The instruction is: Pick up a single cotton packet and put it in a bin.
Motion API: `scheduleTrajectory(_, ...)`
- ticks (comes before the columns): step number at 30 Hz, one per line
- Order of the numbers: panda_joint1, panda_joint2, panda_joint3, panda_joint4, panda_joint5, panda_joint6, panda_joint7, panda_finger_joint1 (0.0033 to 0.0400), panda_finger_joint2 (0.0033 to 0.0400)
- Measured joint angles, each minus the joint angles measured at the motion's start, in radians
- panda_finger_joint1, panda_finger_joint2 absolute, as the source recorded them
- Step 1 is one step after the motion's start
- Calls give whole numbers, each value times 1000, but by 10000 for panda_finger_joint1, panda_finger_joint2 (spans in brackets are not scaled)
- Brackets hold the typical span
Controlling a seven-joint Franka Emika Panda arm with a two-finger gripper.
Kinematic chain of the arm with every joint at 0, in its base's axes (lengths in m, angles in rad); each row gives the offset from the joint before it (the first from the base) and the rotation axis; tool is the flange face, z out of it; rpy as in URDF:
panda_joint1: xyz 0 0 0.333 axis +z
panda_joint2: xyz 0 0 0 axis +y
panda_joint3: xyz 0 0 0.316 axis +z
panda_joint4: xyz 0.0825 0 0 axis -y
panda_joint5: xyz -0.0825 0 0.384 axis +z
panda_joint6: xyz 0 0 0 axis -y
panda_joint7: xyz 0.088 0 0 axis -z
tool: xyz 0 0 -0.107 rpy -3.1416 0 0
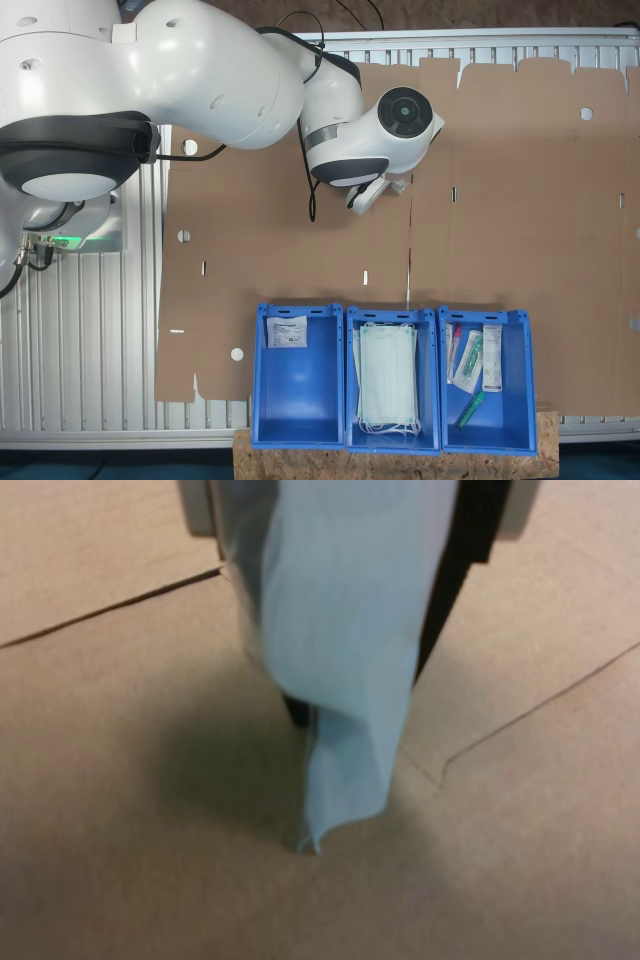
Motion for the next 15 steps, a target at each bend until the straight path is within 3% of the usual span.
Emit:
scheduleTrajectory(1, 0, 0, 0, 0, 0, 0, 0, 55, 55)
scheduleTrajectory(15, 0, 0, 0, 0, 0, 0, 0, 55, 55)
